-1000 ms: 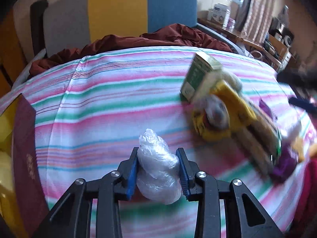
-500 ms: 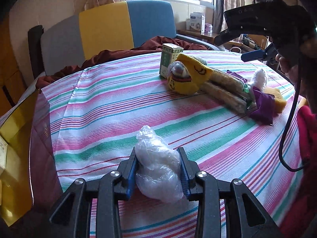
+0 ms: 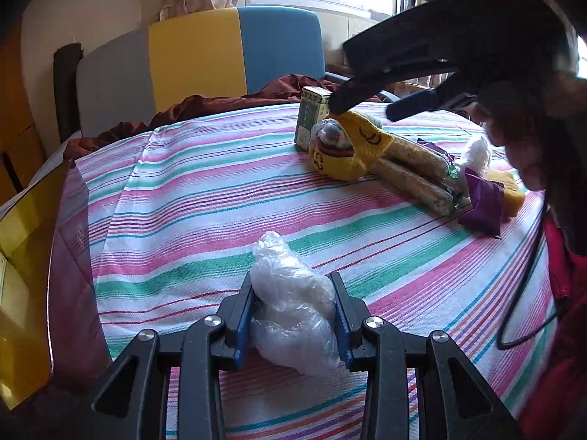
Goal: Organize objects
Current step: 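Hold the wrapped ball in the left tool while the right tool grasps the yellow sock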
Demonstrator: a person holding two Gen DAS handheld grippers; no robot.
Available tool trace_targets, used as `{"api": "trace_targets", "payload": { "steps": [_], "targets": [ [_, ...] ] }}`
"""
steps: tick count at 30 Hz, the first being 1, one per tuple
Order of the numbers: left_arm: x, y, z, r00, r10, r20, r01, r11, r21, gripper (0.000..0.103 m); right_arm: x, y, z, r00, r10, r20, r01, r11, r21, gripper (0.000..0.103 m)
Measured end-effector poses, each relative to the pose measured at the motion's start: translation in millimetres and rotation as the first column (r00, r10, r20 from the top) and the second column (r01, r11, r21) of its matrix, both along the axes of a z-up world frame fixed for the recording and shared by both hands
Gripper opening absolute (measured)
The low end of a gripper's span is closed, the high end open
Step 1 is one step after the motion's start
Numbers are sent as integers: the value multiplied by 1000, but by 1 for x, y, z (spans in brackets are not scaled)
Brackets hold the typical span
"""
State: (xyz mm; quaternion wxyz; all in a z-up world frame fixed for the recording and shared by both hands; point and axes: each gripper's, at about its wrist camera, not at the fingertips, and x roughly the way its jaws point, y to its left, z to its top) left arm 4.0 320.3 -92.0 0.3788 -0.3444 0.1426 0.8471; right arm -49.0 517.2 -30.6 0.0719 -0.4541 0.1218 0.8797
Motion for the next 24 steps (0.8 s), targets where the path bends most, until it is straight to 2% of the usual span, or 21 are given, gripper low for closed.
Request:
{"api": "trace_targets", "payload": {
  "steps": [4,5,8,10,13,17,24],
  "targets": [
    [0,0,0,1000,1,3,-1,1000,6,37,-27,-11,-24,995,42,88,-44,999,19,72],
    [0,-1,0,1000,0,5,0,1000,8,37,-30,-14,-29,992,71,103,-70,997,-10,71],
    [0,-3,0,1000,0,13,0,1000,17,37,-30,-24,-37,974,198,114,-171,962,-212,70],
    [-1,-4,-1,1000,-1,17,0,1000,21,37,-19,-32,-29,968,236,82,-209,945,-251,70],
    [-1,-4,-1,1000,0,19,0,1000,24,38,-1,-33,-19,972,229,43,-208,934,-290,70],
    [-1,-5,-1,1000,1,15,-1,1000,21,38,15,-27,-11,983,181,43,-165,955,-245,70],
    [-3,-6,-1,1000,2,13,-2,1000,20,38,-4,-32,-10,986,158,57,-151,981,-119,71]
  ]
}}
